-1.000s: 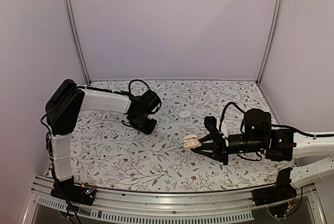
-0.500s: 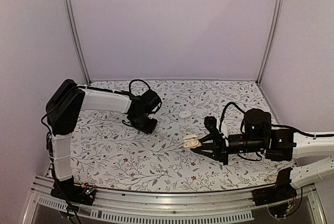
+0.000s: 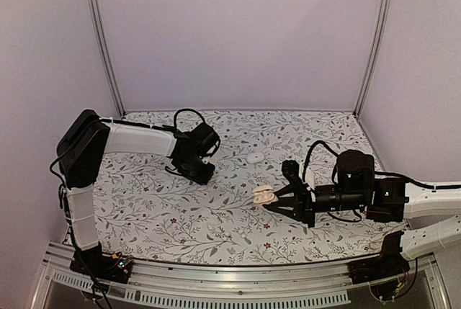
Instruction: Insert the wireless bluetooth earbuds into the charging case
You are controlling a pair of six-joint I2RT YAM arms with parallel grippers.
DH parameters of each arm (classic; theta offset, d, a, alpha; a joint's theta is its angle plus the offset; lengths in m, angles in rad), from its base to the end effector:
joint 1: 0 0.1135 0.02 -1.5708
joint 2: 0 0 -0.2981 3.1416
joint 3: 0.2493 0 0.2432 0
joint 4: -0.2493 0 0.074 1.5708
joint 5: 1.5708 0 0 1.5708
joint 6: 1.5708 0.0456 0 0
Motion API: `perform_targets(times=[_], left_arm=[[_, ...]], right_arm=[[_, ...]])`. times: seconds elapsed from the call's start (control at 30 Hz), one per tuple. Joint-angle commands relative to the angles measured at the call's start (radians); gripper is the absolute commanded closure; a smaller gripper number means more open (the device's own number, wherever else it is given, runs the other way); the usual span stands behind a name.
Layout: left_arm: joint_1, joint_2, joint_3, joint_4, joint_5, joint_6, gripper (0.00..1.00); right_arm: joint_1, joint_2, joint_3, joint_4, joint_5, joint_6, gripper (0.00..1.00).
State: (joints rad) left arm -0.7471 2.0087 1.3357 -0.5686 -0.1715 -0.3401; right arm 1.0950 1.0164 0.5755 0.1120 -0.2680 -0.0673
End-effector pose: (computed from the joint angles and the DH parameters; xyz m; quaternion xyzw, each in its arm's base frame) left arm 0.3036 -0.2705 0.1709 0.1849 0.9654 -0.0121 0.1834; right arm 0.0870 0.1953 0.2825 -0.5075 0.6310 0.3780 0.4487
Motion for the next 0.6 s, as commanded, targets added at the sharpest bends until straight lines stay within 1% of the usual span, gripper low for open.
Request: perform_targets(times=[0.0,0.17,0.3,0.43,0.57], left_arm=[[0.0,-0.08,-0.032,0.056,0.003,0.017,0.9],[0.0,-0.135,-0.079,0.133,0.015,0.029,0.91],[0.0,-0.203,-0.143,0.235,0.022,0.039,0.91],[-0.003,-0.267,-0.214,0.348,0.027,0.056,0.92],[-0.005,-0.334,-0.288,0.449,0.05,0.072,0.92]], right_arm=[[0.002,-0.001,0.0,0.009,0.02,0.006,1.0],[0.002,-0.004,-0.016,0.034,0.051,0.013,1.0],[-0.001,0.006,-0.059,0.12,0.077,0.016,1.0],[-0.01,0.028,-0.158,0.33,0.109,0.0,1.0],[-0.011,0.065,-0.257,0.581,0.134,-0.072,1.0]])
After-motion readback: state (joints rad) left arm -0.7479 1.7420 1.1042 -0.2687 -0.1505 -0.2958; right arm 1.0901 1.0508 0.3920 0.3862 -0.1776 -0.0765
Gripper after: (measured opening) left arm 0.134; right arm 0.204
